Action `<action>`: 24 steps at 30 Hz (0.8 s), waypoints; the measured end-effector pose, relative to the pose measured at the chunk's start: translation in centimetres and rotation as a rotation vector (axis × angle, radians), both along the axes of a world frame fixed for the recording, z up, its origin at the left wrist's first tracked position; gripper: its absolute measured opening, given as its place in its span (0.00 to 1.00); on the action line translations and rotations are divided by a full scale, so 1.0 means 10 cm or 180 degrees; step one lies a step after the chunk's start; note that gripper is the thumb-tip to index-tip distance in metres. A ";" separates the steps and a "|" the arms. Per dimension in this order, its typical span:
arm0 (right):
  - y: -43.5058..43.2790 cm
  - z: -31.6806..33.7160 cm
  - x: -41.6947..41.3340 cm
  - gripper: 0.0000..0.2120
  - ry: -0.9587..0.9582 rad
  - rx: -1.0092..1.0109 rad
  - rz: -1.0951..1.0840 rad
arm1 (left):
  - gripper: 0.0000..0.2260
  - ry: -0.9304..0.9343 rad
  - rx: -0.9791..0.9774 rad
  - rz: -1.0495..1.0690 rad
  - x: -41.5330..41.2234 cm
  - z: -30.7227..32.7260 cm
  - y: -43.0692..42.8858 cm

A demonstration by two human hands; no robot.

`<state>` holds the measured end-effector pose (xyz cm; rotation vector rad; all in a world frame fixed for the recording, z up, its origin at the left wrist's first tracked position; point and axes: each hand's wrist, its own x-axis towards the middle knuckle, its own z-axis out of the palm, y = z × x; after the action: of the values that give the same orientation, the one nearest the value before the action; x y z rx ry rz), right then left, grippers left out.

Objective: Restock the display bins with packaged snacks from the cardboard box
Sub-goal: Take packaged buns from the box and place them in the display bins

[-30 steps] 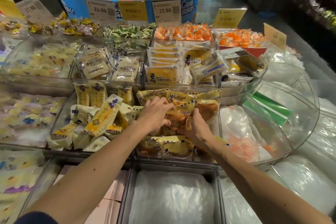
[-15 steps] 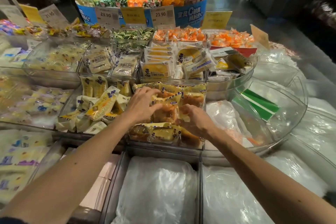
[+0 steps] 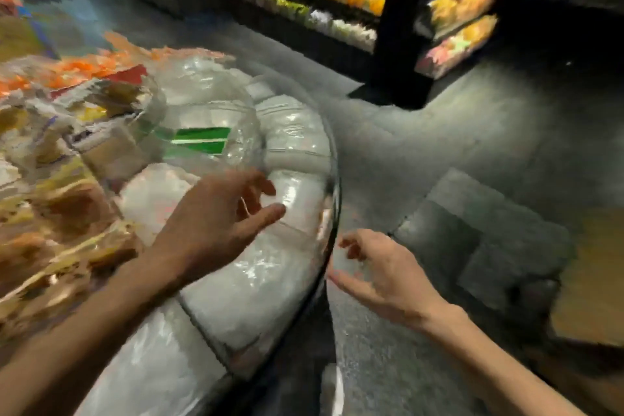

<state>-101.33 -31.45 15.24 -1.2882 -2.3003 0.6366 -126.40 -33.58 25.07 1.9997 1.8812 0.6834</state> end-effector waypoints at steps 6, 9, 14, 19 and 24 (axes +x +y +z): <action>-0.56 -0.23 2.01 0.25 -0.0106 -0.0317 -0.1747 | 0.12 -0.0411 -0.0208 -0.1449 2.26 -0.41 0.57; -0.80 -0.34 2.89 0.19 -0.0037 -0.0459 -0.2465 | 0.08 -0.0268 -0.0445 -0.2088 3.40 -0.70 0.67; -0.92 -0.61 4.29 0.12 0.0137 -0.0718 -0.3401 | 0.07 -0.0052 -0.0728 -0.2815 5.13 -1.18 0.86; -0.88 -0.92 5.53 0.11 0.0272 -0.1089 -0.4135 | 0.07 0.0062 -0.1166 -0.3021 6.51 -1.62 1.07; -0.74 -1.27 6.49 0.15 0.0084 -0.1652 -0.4433 | 0.09 0.0235 -0.1599 -0.3100 7.45 -2.10 1.31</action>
<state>-36.47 -38.85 2.52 -2.5533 -0.7236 0.6564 -51.94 -20.51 4.05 2.2165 0.7624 -0.1265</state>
